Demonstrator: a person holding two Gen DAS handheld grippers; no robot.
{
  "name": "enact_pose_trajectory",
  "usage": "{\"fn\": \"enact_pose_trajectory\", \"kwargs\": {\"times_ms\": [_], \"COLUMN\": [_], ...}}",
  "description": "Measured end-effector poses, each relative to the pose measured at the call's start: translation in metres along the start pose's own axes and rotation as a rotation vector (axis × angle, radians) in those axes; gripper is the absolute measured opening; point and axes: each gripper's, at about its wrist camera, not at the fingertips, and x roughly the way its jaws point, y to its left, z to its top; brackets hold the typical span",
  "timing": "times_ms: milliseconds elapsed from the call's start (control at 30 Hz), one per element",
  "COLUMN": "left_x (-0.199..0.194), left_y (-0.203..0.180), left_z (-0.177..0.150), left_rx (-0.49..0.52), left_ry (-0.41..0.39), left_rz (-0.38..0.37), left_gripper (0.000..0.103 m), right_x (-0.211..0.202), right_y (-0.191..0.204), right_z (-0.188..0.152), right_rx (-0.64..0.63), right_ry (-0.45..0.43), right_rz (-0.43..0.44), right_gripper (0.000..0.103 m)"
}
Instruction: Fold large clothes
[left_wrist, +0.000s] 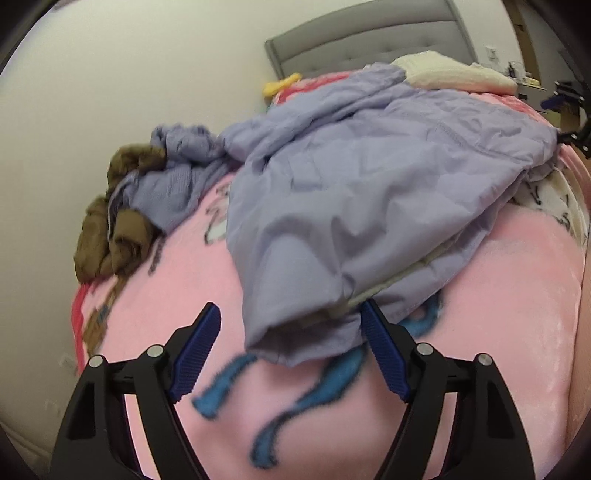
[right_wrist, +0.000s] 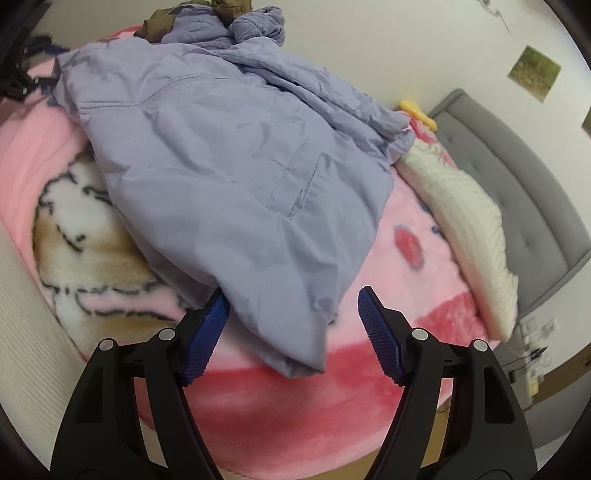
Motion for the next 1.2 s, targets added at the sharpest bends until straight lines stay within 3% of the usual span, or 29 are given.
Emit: {"fn": "enact_pose_trajectory", "kwargs": {"times_ms": [133, 233, 367, 533, 600, 633, 667, 700, 767, 867, 1100, 1200], "left_x": [0.000, 0.015, 0.032, 0.031, 0.033, 0.033, 0.032, 0.032, 0.034, 0.033, 0.002, -0.002], "left_y": [0.013, 0.020, 0.027, 0.033, 0.031, 0.028, 0.024, 0.022, 0.016, 0.013, 0.045, 0.061], "left_z": [0.011, 0.010, -0.006, -0.011, -0.009, -0.006, -0.002, 0.002, 0.006, 0.005, 0.028, 0.031], "left_rx": [-0.043, -0.110, -0.204, -0.241, -0.232, -0.226, -0.218, -0.212, -0.191, -0.146, -0.031, -0.051], "left_ry": [-0.018, 0.029, 0.117, 0.120, 0.118, 0.115, 0.108, 0.108, 0.117, 0.125, 0.090, 0.107], "left_rz": [-0.032, -0.095, -0.199, -0.208, -0.194, -0.193, -0.211, -0.202, -0.190, -0.174, -0.122, -0.119], "left_gripper": [0.078, 0.079, 0.079, 0.079, 0.079, 0.070, 0.054, 0.050, 0.035, 0.020, 0.012, 0.010], "right_x": [-0.003, 0.006, 0.019, 0.022, 0.026, 0.028, 0.030, 0.035, 0.039, 0.034, -0.007, -0.008], "right_y": [-0.014, -0.024, -0.016, -0.018, -0.020, -0.021, -0.020, -0.020, -0.019, -0.025, -0.043, -0.059], "right_z": [0.004, 0.002, -0.009, -0.013, -0.012, -0.010, -0.009, -0.006, -0.003, -0.002, 0.027, 0.028], "right_rx": [0.055, 0.108, 0.082, 0.117, 0.131, 0.138, 0.142, 0.152, 0.173, 0.222, 0.110, 0.178], "right_ry": [-0.017, 0.010, 0.075, 0.085, 0.097, 0.106, 0.114, 0.137, 0.171, 0.180, 0.153, 0.213], "right_rz": [-0.028, 0.007, 0.054, 0.079, 0.119, 0.139, 0.158, 0.185, 0.199, 0.197, 0.071, 0.064], "right_gripper": [0.068, 0.069, 0.068, 0.068, 0.060, 0.055, 0.049, 0.037, 0.033, 0.013, 0.008, 0.007]}}
